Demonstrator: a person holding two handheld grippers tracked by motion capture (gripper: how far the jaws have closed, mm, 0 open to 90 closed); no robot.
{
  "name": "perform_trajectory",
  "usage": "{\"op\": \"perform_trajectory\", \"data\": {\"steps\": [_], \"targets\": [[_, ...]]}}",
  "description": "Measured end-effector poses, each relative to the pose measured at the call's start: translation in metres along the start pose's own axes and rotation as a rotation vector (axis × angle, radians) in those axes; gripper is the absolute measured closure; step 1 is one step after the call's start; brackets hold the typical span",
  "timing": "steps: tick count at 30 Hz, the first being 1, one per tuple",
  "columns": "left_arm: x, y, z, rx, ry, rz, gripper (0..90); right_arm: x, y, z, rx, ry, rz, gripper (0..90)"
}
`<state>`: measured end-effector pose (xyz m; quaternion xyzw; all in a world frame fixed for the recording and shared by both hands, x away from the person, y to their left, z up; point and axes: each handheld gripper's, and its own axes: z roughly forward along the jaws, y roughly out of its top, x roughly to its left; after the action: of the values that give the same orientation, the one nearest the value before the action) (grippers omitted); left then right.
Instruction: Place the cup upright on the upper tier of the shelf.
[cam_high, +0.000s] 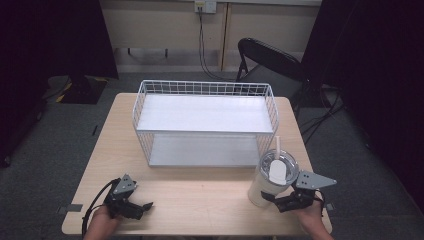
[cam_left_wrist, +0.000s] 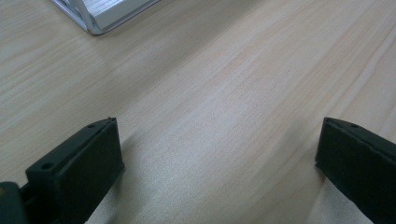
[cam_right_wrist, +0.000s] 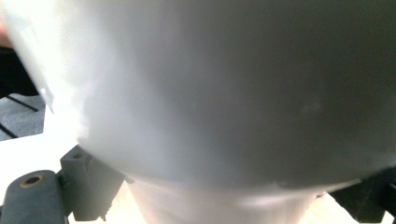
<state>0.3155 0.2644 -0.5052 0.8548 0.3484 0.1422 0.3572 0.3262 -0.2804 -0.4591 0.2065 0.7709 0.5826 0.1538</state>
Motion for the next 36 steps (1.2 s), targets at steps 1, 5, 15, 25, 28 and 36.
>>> {"op": "perform_trajectory", "data": {"steps": [1, 5, 15, 25, 28, 36], "targets": [[0.000, 0.000, 0.000, 0.000, 0.000, 0.000, 0.0, -0.001, 0.001, -0.001, -0.008, 0.000, 0.005, 10.7], [0.000, 0.000, 0.000, 0.000, 0.000, 0.000, 0.0, -0.003, 0.007, -0.004, -0.016, -0.009, 0.020, 10.7], [0.000, 0.000, 0.000, 0.000, 0.000, 0.000, 0.0, -0.010, 0.031, -0.002, 0.001, -0.008, 0.038, 10.7], [0.000, 0.000, 0.000, 0.000, 0.000, 0.000, 0.0, -0.015, 0.060, 0.008, 0.009, 0.020, 0.051, 10.7], [0.000, 0.000, 0.000, 0.000, 0.000, 0.000, 0.0, -0.015, 0.067, 0.012, 0.018, 0.025, 0.043, 10.7], [0.000, 0.000, 0.000, 0.000, 0.000, 0.000, 0.0, -0.017, 0.082, 0.021, 0.027, 0.046, 0.052, 10.7]]}}
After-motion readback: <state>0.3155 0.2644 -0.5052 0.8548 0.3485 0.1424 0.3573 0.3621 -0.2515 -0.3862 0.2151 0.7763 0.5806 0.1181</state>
